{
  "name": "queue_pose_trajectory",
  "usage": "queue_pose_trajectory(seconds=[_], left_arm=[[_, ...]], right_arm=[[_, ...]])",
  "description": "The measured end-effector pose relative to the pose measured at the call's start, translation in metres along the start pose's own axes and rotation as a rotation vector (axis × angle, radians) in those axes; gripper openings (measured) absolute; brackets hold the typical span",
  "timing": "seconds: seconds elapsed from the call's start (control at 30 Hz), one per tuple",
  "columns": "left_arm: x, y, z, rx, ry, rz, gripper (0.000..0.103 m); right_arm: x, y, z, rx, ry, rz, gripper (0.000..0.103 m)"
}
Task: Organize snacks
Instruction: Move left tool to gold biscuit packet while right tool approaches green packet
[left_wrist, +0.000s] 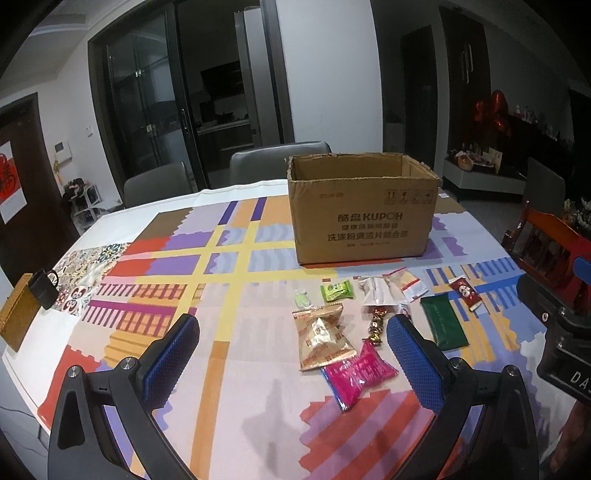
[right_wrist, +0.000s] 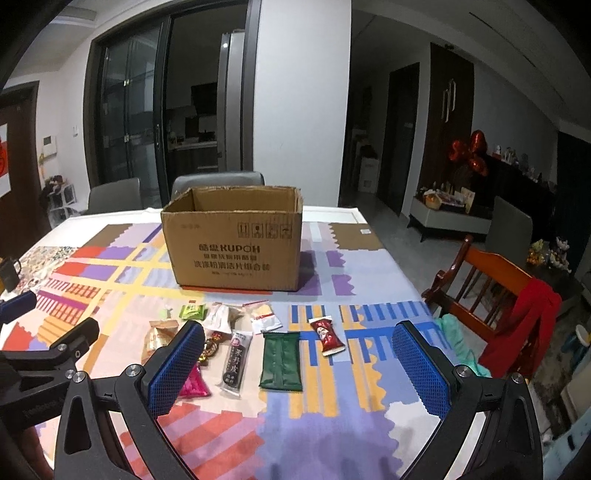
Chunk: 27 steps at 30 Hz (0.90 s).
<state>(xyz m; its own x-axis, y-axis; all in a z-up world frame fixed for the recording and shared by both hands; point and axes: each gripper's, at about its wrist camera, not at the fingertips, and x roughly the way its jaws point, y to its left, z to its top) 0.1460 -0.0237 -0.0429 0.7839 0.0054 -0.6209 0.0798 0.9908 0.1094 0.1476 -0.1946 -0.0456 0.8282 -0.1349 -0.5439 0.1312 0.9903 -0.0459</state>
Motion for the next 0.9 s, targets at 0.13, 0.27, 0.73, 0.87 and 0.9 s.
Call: queue_pose_trajectory(seconds=[0.13,0.27,0.73,0.87,0.9], left_arm=[[0.015,-0.001,0.003,0.003,0.025,-0.003,0.103],[0.035,-0.003,0.005,0.019,0.057,-0.005,0.103],[0.095,-0.011,-0.002,0.025,0.161,-0.031,0.103],[0.113,-0.013,-0.005,0.026,0.198,-0.032,0.103],[0.117,-0.014,-0.005,0.029,0.204,-0.029,0.103]], right_arm=[[0.017,0.004,0.003,-0.013,0.031,0.005,0.103],[0.032,0.006,0.004,-0.021,0.053,-0.001,0.103],[0.092,0.012,-0.007,-0.031,0.171,-0.006,0.098],[0.106,0.012,-0.011,-0.029,0.201,-0.009,0.097],[0.109,0.012,-0.011,-0.026,0.206,-0.01,0.097]])
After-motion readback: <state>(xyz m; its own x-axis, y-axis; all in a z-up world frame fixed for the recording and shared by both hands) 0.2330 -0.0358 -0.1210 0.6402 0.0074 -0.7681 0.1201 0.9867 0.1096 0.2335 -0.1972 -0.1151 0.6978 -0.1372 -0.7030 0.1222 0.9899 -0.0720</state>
